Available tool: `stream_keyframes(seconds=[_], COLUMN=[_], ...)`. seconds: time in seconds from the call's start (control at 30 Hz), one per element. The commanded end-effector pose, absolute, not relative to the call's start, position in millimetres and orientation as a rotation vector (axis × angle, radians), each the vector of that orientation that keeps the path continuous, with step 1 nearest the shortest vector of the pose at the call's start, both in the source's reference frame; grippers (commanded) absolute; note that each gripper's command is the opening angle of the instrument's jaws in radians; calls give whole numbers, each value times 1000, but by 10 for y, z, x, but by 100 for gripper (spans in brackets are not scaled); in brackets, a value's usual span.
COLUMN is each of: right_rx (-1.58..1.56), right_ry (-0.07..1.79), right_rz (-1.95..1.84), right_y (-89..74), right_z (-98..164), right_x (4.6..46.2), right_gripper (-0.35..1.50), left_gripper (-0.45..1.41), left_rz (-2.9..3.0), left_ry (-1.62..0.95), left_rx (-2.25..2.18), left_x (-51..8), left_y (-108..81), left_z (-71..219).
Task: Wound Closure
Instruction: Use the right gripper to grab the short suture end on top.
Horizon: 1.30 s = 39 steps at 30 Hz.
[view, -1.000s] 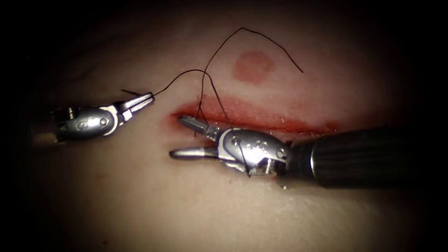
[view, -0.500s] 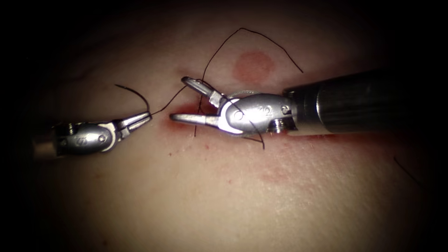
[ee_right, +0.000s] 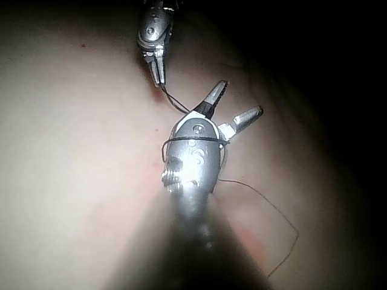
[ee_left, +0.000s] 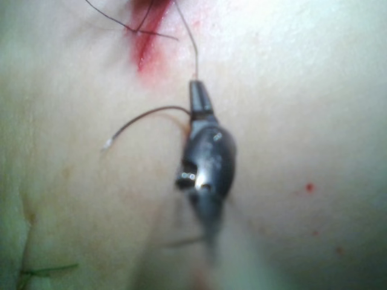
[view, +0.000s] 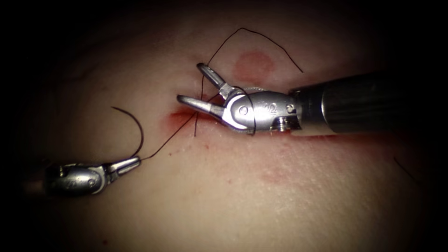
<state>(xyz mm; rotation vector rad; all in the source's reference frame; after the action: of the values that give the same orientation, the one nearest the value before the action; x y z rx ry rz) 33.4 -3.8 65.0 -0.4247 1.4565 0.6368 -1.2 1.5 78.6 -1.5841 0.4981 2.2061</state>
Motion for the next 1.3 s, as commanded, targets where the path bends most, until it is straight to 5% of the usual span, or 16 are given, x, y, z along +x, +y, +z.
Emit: stream_keyframes(seconds=[0.03, 0.57, 1.3], right_rx=[-387, -153, -6], right_ry=[1418, 972, 862], right_rz=[666, 1057, 1100], right_y=[-43, -21, -15], right_z=[657, 734, 838], right_x=[339, 328, 348], right_gripper=[145, 146, 126], left_gripper=[-35, -35, -35], left_rz=[2205, 2206, 2231], left_ry=[496, 486, 512], left_rx=[-1584, -1579, -1582], left_x=[-18, -22, -21], left_y=[9, -9, -15], left_z=[790, 764, 745])
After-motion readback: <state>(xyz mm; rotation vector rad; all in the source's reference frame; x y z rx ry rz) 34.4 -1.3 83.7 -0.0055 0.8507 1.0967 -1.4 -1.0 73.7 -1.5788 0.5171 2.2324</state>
